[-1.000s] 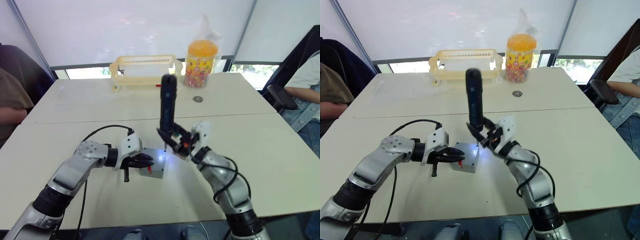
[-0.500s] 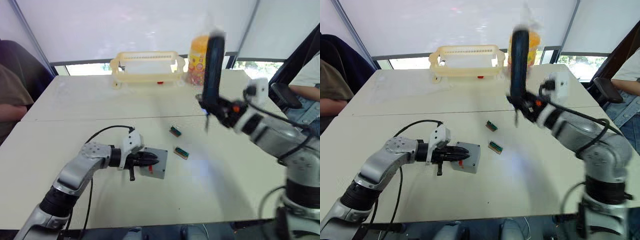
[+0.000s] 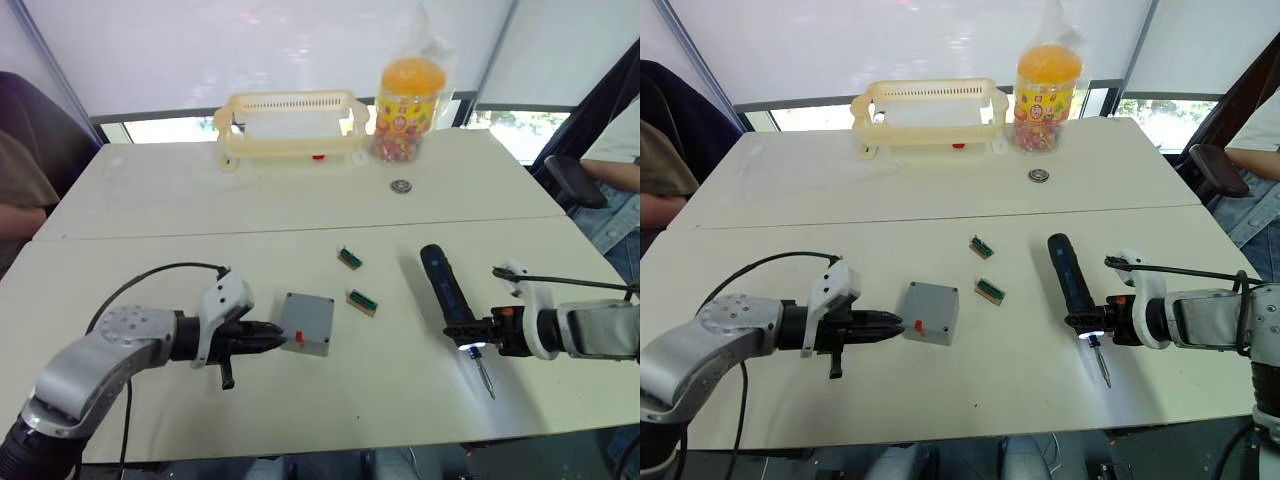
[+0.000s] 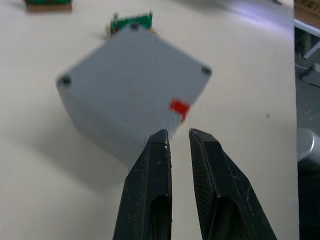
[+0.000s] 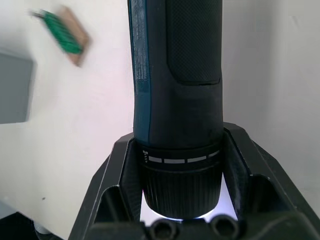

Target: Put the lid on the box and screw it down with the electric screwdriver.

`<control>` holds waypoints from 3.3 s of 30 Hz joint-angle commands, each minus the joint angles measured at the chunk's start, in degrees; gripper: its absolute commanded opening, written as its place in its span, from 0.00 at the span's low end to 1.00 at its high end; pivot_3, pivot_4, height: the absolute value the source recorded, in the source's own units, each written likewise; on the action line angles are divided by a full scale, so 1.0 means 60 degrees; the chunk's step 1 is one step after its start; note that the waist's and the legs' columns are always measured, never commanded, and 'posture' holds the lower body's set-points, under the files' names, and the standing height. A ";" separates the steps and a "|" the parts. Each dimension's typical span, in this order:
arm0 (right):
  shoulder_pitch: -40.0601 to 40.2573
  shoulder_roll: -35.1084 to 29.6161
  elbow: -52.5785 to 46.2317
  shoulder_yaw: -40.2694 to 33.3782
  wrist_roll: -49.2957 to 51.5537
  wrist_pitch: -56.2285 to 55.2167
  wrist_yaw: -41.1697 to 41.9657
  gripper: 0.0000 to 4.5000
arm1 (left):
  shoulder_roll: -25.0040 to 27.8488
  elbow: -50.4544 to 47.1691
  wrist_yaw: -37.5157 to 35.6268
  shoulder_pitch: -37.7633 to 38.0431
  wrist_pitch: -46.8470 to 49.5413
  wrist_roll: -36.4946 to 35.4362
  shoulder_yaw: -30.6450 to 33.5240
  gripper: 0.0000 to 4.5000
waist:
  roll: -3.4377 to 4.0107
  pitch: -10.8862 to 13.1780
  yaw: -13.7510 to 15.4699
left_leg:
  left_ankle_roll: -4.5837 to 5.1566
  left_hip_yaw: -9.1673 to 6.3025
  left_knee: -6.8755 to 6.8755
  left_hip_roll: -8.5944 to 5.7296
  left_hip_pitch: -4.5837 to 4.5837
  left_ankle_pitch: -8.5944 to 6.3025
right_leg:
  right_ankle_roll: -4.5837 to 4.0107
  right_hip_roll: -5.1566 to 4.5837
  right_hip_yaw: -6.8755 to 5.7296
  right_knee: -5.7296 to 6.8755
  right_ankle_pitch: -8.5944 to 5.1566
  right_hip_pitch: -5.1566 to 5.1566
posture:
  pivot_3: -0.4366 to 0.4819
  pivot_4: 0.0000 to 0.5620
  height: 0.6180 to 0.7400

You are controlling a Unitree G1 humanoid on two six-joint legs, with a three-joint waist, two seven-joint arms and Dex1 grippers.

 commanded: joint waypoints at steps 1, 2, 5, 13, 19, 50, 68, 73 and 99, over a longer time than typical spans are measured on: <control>-0.0320 -0.0117 0.0212 0.0079 -0.0291 0.0064 -0.0045 0.39 | -0.0050 -0.0136 0.0362 0.0200 -0.0313 0.0157 0.0206 0.14 | 0.0000 0.0000 -0.0020 | 0.0001 -0.0001 0.0013 0.0000 0.0000 -0.0001 | 0.0000 0.0000 -0.0001 0.0000 0.0002 0.0009 | 0.48 0.27 1.00; -0.0361 -0.0091 0.0279 0.0150 -0.0408 0.0064 -0.0007 0.39 | -0.0085 -0.0107 0.0454 0.0230 -0.0348 0.0166 0.0183 0.14 | 0.0000 0.0000 -0.0026 | 0.0001 0.0001 0.0023 0.0000 0.0001 -0.0001 | -0.0001 0.0000 0.0000 0.0000 0.0006 0.0015 | 0.48 0.27 1.00; -0.0475 -0.0022 0.0344 0.0269 -0.0836 0.0063 0.0090 0.50 | -0.0147 0.0025 0.0626 0.0340 -0.0458 0.0198 0.0207 0.13 | -0.0006 -0.0001 -0.0037 | 0.0002 -0.0001 0.0037 -0.0001 0.0013 -0.0001 | 0.0001 0.0001 -0.0002 -0.0001 0.0011 0.0035 | 0.48 0.27 1.00; -0.0706 -0.0840 -0.1098 0.1021 -0.3111 -0.1938 0.1824 0.99 | -0.0171 0.0445 0.1039 0.1189 -0.1001 0.0538 0.0375 0.12 | 0.0010 -0.0007 -0.0017 | 0.0002 -0.0004 0.0039 0.0000 0.0023 -0.0002 | 0.0013 0.0004 -0.0002 0.0000 0.0019 0.0048 | 0.48 0.27 1.00; -0.0796 -0.0544 -0.3404 0.1543 -0.3883 -0.4378 0.4086 0.99 | -0.0625 0.0595 0.1406 0.1420 -0.0830 -0.0146 0.1090 0.12 | 0.0015 -0.0010 -0.0001 | 0.0001 -0.0013 0.0039 0.0011 0.0040 -0.0002 | 0.0040 0.0017 -0.0012 0.0008 0.0032 0.0058 | 0.48 0.27 1.00; -0.1174 0.2545 -0.2647 0.5713 -1.0163 -0.8503 0.4452 0.99 | -0.0454 0.1273 0.0411 0.0651 -0.1016 0.0378 -0.0844 0.12 | -0.0037 0.0008 0.0131 | -0.0016 -0.0027 0.0049 -0.0002 0.0017 0.0005 | 0.0008 0.0004 -0.0024 0.0014 0.0029 0.0036 | 0.48 0.27 1.00; -0.0430 0.2972 -0.3468 0.5980 -1.1055 -0.8254 0.5696 0.99 | -0.1596 0.2321 0.0918 -0.0531 -0.1597 0.1155 -0.0871 0.12 | -0.0038 0.0006 0.0123 | -0.0024 -0.0032 0.0049 -0.0003 0.0018 0.0010 | 0.0030 0.0006 -0.0024 0.0028 0.0043 0.0030 | 0.48 0.27 1.00; -0.0123 0.3060 -0.3956 0.5964 -1.1096 -0.7888 0.5614 0.99 | -0.1320 0.2313 0.0717 -0.0592 -0.1552 0.1084 -0.0752 0.12 | -0.0038 0.0006 0.0098 | -0.0023 -0.0033 0.0049 -0.0002 0.0018 0.0010 | 0.0030 0.0008 -0.0025 0.0029 0.0043 0.0030 | 0.48 0.27 1.00; 0.0008 0.3342 -0.4617 0.5668 -1.1225 -0.7051 0.5327 0.99 | -0.1142 0.2782 0.0533 -0.0838 -0.2058 0.1458 -0.0637 0.12 | -0.0038 0.0005 0.0095 | -0.0026 -0.0033 0.0050 -0.0003 0.0020 0.0011 | 0.0031 0.0011 -0.0025 0.0034 0.0044 0.0030 | 0.48 0.27 1.00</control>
